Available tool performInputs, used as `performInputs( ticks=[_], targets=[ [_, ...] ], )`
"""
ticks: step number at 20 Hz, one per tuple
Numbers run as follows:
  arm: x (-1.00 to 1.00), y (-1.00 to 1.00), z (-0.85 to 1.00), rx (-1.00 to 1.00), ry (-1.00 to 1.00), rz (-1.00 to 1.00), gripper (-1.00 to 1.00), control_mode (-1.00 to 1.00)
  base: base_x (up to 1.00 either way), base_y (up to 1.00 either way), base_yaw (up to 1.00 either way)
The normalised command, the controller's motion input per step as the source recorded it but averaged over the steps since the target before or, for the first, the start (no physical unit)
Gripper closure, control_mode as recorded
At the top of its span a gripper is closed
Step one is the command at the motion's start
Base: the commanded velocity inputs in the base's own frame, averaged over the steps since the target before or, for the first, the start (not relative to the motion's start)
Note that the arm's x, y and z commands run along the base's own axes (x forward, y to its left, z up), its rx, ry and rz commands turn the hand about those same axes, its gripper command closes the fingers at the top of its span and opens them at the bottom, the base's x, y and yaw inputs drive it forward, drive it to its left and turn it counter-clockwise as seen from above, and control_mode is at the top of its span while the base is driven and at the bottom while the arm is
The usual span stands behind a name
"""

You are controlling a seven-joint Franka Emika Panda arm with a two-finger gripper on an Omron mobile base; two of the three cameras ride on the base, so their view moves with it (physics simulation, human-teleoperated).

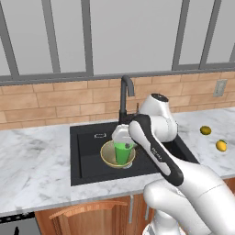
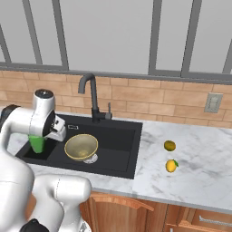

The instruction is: Remove the lemon and orange from the sink. Then move the bowl and cup from the counter to the sink for washing.

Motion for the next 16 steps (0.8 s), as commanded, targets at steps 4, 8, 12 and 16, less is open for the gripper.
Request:
performInputs(
  ticks=[4,8,12,16],
  targets=[
    [0.0,-0.47,0.0,0.0,0.0,0.0,1.0,-1.0,0.0,0.0,0.0],
    [0.0,-0.46,0.0,0.0,0.0,0.0,1.0,-1.0,0.0,0.0,0.0],
    [0.0,-0.46,0.0,0.0,0.0,0.0,1.0,-1.0,0.0,0.0,0.0],
    [0.0,-0.45,0.0,0.0,0.0,0.0,1.0,-1.0,0.0,0.0,0.0]
  ],
)
